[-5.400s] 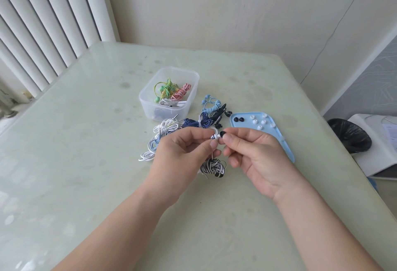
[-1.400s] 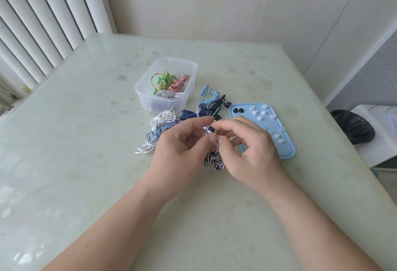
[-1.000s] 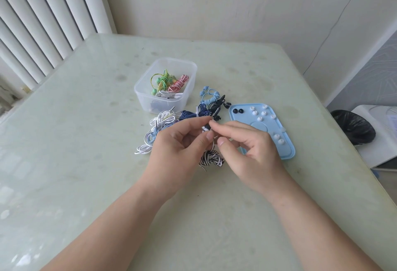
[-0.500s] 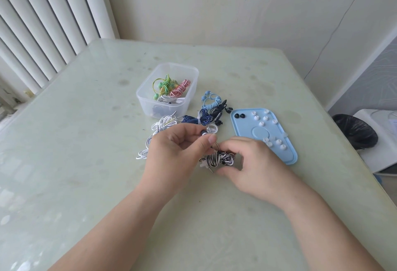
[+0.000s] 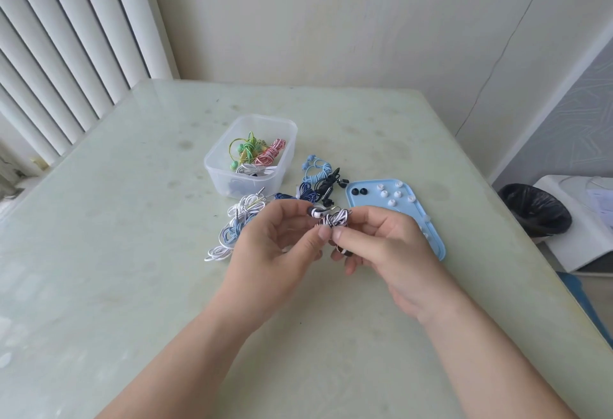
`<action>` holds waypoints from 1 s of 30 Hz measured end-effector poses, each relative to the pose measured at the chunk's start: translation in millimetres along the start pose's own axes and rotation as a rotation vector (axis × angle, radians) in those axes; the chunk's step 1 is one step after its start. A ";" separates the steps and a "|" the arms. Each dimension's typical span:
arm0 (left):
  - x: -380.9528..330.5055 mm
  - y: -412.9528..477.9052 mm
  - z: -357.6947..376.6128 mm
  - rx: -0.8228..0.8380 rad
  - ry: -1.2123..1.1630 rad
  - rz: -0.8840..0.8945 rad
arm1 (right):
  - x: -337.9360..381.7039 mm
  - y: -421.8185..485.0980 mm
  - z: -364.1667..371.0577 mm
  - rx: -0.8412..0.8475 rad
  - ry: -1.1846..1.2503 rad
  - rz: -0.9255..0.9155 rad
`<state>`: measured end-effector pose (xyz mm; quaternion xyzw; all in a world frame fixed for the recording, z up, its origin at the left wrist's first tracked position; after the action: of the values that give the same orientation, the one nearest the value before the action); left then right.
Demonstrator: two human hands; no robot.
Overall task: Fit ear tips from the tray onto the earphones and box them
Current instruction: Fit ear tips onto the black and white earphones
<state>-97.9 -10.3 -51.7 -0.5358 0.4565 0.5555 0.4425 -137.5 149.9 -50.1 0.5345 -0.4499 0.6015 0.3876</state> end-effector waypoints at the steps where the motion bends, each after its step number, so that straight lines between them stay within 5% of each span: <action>1: -1.1 -0.8 0.0 -0.005 -0.003 0.008 | 0.5 -0.5 1.0 0.001 0.033 0.007; 19: -0.6 0.1 -9.2 -0.120 -0.022 0.003 | -9.8 1.3 8.9 -0.081 0.131 0.029; 30: -89.7 73.4 -74.6 -0.322 0.095 0.112 | 45.8 50.1 44.9 -0.055 0.209 0.064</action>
<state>-152.6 -97.9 39.7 -0.5991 0.4111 0.6194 0.2973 -177.6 91.6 -10.0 0.4432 -0.4404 0.6533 0.4275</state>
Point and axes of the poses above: each hand's wrist, its own y-axis towards the middle knuckle, its own z-axis out of the palm, x = y × z, the point moved 7 cm from there along y, towards the middle knuckle
